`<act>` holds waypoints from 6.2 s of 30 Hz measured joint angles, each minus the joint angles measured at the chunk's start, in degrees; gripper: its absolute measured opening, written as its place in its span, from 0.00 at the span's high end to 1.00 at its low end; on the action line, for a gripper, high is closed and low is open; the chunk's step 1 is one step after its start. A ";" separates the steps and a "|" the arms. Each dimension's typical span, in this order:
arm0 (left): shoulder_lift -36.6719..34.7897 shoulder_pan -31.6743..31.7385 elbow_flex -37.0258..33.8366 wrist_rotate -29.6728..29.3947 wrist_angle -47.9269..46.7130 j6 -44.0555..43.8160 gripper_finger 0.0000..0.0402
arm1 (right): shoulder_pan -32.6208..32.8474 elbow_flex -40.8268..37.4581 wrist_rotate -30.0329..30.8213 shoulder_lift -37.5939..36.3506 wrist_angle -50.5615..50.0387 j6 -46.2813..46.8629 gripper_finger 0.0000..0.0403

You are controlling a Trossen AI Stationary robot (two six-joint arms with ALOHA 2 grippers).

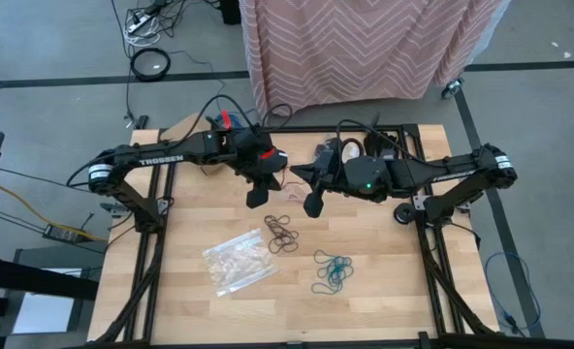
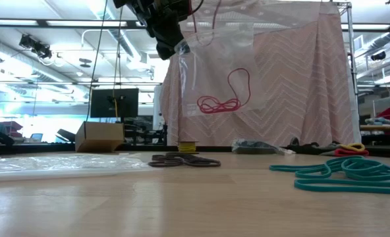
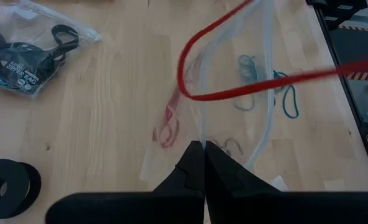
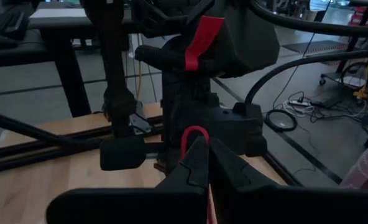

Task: Sort rubber bands
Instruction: Put the red rubber band into the transparent zip bag, then close the transparent zip bag

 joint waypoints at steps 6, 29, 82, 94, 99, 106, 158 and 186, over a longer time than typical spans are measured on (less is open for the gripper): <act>0.43 0.00 0.00 0.00 -0.19 0.00 1.00 | 0.00 0.00 1.94 0.00 3.03 -2.67 1.00; 2.03 -0.15 -0.04 0.92 -1.36 1.31 1.00 | 0.39 -0.02 0.66 -0.02 -3.38 1.01 1.00; 2.03 -0.15 7.26 3.03 -3.48 2.56 1.00 | -1.42 -0.07 -9.06 -0.39 -20.70 8.50 0.68; 0.57 -0.40 7.26 -4.96 -14.31 21.90 1.00 | -1.49 -0.07 -14.55 -3.43 -22.00 8.72 0.68; 0.13 -0.37 7.26 -10.70 -11.09 16.88 1.00 | -1.16 -0.09 -16.76 -2.73 -22.45 9.53 0.68; 0.11 1.12 7.26 -12.34 -8.82 11.55 1.00 | -0.87 -0.04 -15.25 -2.18 -26.28 8.83 0.68; 0.57 0.63 11.26 10.88 8.46 -19.61 1.00 | 1.49 -26.38 -3.29 -31.26 -9.04 8.00 0.71; 0.57 1.44 11.26 5.69 7.54 -16.70 1.00 | 1.46 -26.36 -9.57 -31.15 -0.02 4.90 0.71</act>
